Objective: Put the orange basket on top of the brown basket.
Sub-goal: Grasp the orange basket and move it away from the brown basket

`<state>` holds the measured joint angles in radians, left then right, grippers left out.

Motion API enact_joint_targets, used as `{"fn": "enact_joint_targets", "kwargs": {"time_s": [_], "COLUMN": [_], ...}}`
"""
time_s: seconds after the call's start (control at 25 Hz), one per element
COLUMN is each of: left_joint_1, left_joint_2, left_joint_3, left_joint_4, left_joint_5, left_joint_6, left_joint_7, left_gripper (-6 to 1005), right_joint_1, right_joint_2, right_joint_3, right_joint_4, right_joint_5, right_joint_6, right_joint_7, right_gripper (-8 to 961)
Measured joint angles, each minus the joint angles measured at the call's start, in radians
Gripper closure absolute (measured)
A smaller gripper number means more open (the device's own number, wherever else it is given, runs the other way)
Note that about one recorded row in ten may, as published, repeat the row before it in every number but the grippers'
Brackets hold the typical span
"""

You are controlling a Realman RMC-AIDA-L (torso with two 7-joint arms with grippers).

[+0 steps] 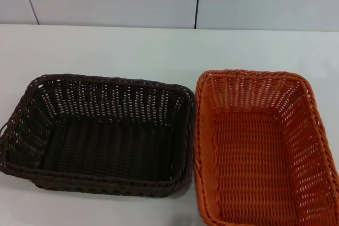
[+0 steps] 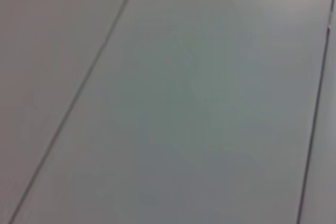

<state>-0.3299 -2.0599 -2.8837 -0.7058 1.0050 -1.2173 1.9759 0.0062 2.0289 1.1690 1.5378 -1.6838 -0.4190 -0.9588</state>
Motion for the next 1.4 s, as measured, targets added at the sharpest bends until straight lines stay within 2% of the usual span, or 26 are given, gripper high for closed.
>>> {"fn": "enact_joint_targets", "kwargs": {"time_s": [0.08, 0.12, 0.16, 0.28, 0.32, 0.36, 0.48, 0.52, 0.56, 0.68, 0.72, 0.76, 0.88, 0.92, 1.28, 1.32, 1.4], "left_joint_1": [0.013, 0.023, 0.023, 0.031, 0.033, 0.034, 0.035, 0.034, 0.034, 0.029, 0.027, 0.026, 0.026, 0.026, 0.030, 0.029, 0.027], "left_joint_2": [0.001, 0.001, 0.001, 0.001, 0.001, 0.001, 0.001, 0.000, 0.000, -0.001, 0.000, 0.000, 0.000, 0.000, 0.003, 0.003, 0.003], "left_joint_3": [0.000, -0.001, -0.001, -0.002, -0.001, -0.002, -0.002, -0.002, -0.002, -0.003, -0.003, -0.003, -0.003, -0.003, -0.003, -0.003, -0.003], "left_joint_4": [0.009, 0.016, 0.016, 0.026, 0.028, 0.028, 0.029, 0.033, 0.033, 0.053, 0.060, 0.067, 0.079, 0.082, 0.084, 0.084, 0.089], "left_joint_5": [-0.013, -0.018, -0.018, -0.019, -0.019, -0.020, -0.023, -0.028, -0.028, -0.049, -0.060, -0.072, -0.089, -0.093, -0.136, -0.138, -0.139], "left_joint_6": [-0.001, 0.000, 0.000, 0.003, 0.003, 0.003, 0.002, 0.002, 0.002, 0.000, 0.000, 0.000, 0.003, 0.004, 0.009, 0.011, 0.016], "left_joint_7": [0.003, 0.004, 0.004, 0.005, 0.005, 0.005, 0.005, 0.005, 0.005, 0.005, 0.006, 0.006, 0.006, 0.006, 0.007, 0.007, 0.007], "left_gripper": [186, 186, 186, 186, 186, 186, 186, 186, 186, 186, 186, 186, 186, 186, 186, 186, 186], "right_joint_1": [-0.019, -0.027, -0.027, -0.018, -0.002, -0.002, 0.033, 0.063, 0.063, 0.112, 0.143, 0.143, 0.188, 0.221, 0.326, 0.355, 0.370], "right_joint_2": [0.000, 0.000, 0.000, 0.006, 0.009, 0.009, 0.009, 0.009, 0.009, 0.010, 0.014, 0.014, 0.020, 0.021, 0.021, 0.024, 0.027], "right_joint_3": [0.047, 0.098, 0.098, 0.195, 0.255, 0.255, 0.346, 0.415, 0.415, 0.513, 0.569, 0.569, 0.636, 0.664, 0.674, 0.674, 0.674], "right_joint_4": [0.058, 0.096, 0.096, 0.129, 0.140, 0.140, 0.150, 0.153, 0.153, 0.153, 0.153, 0.153, 0.154, 0.150, 0.134, 0.129, 0.128], "right_joint_5": [-0.001, -0.002, -0.002, -0.011, -0.021, -0.021, -0.026, -0.026, -0.026, -0.023, -0.022, -0.022, -0.024, -0.031, -0.090, -0.089, -0.092], "right_joint_6": [0.191, 0.382, 0.382, 0.679, 0.853, 0.853, 1.087, 1.237, 1.237, 1.450, 1.582, 1.582, 1.731, 1.820, 2.060, 2.118, 2.145], "right_joint_7": [-0.001, -0.001, -0.001, -0.002, -0.002, -0.002, -0.002, 0.000, 0.000, 0.009, 0.016, 0.016, 0.022, 0.030, 0.060, 0.079, 0.094], "right_gripper": [350, 350, 350, 352, 352, 352, 354, 354, 354, 354, 354, 354, 355, 355, 354, 355, 356]}}
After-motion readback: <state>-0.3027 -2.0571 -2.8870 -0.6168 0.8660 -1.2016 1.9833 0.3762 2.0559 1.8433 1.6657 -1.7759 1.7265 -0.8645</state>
